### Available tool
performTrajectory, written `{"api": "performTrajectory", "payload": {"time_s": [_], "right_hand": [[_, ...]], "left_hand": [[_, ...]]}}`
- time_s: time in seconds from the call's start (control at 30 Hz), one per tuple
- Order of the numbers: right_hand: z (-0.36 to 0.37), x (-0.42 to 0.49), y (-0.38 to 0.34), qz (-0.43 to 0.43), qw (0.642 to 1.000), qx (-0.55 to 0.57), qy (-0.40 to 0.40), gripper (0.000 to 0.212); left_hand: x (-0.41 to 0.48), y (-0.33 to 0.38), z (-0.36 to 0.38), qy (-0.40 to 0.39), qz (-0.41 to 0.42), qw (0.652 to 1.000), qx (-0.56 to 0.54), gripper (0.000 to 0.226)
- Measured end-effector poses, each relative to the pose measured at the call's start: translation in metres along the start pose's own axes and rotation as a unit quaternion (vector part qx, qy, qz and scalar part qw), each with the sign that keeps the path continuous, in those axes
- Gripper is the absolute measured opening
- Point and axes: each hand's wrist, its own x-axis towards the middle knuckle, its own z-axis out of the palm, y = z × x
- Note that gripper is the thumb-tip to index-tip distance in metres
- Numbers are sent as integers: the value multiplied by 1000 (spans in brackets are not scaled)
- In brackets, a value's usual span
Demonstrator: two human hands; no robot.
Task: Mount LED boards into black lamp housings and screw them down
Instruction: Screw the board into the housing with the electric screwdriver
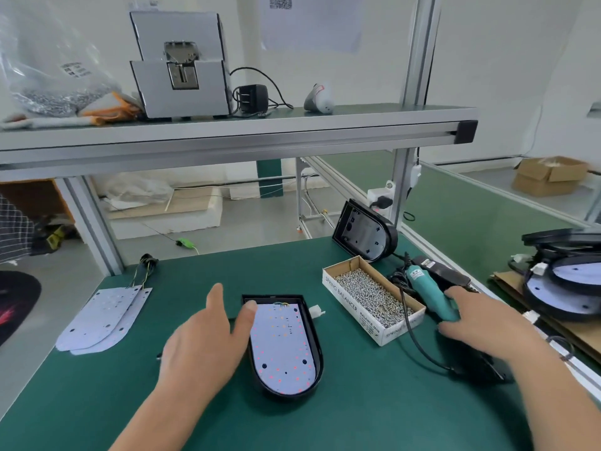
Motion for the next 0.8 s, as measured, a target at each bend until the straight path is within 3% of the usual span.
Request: {"api": "performTrajectory", "payload": {"time_s": [0.1, 0.27, 0.43, 0.53, 0.7, 0.8], "right_hand": [[-3, 6, 0, 26, 992, 125, 3, 22], [-4, 10, 11, 47, 923, 381, 5, 16], [-4, 10, 9, 20, 800, 600, 14, 26], [-8, 10, 4, 41, 722, 690, 12, 32], [-14, 1, 0, -5, 561, 828, 13, 29], [-16, -3, -8, -28, 525, 850, 43, 19]], "left_hand": [[-3, 6, -10, 69, 48, 996, 30, 83], [-21, 30, -10, 165, 171, 970, -47, 27], [-34, 60, 3, 74, 225, 969, -66, 24], [-33, 78, 17, -2, 248, 967, -63, 33], [-16, 123, 42, -87, 294, 951, -36, 27], [-2, 155, 59, -113, 304, 945, -32, 23]]}}
